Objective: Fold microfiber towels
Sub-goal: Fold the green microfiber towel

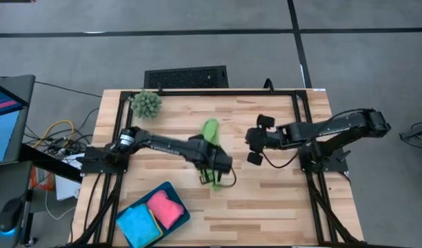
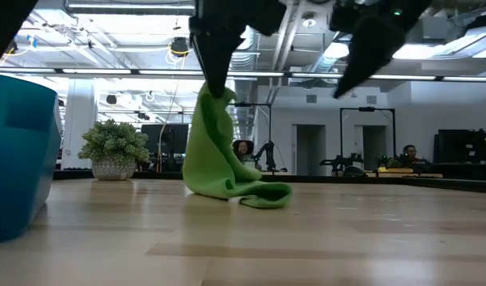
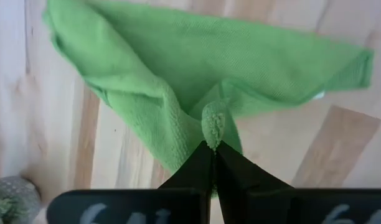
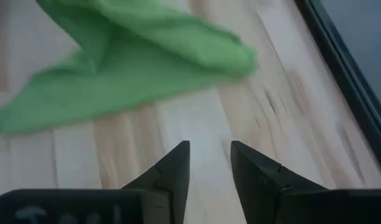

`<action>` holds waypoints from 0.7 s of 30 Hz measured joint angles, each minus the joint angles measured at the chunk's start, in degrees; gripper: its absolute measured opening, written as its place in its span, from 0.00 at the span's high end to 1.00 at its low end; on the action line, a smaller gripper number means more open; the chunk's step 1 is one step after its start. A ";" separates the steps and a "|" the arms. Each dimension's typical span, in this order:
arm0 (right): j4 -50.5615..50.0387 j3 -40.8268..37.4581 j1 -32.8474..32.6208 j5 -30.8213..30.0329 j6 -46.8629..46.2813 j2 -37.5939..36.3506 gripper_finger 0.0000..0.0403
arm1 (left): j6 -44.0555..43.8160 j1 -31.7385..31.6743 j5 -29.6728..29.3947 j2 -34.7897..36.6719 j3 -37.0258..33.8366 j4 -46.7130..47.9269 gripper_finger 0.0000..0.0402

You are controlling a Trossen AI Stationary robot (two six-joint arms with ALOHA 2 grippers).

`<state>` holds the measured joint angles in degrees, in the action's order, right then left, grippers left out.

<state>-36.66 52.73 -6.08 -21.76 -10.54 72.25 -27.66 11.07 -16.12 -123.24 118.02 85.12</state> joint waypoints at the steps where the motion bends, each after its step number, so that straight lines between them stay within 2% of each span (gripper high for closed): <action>1: 2.91 0.04 0.63 1.20 3.37 0.74 0.65 | 0.00 1.00 -0.52 0.00 0.00 0.04 1.00; 7: 14.34 0.02 5.39 14.06 21.95 7.26 0.55 | 1.16 6.92 -4.49 0.00 0.00 1.39 1.00; 11: 22.48 0.02 8.56 17.57 30.00 13.37 0.48 | 2.36 9.34 -4.44 0.00 0.00 2.97 1.00; 16: 29.67 0.86 13.46 21.76 33.95 20.34 0.44 | 3.22 10.11 -4.00 0.02 -0.02 4.26 1.00; 21: 33.70 8.09 17.76 30.17 29.84 28.96 0.44 | 2.64 11.56 -3.70 0.07 -0.17 4.56 1.00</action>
<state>-2.96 60.81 11.69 8.42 19.30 101.21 -25.03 22.62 -19.82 -123.17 117.84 89.68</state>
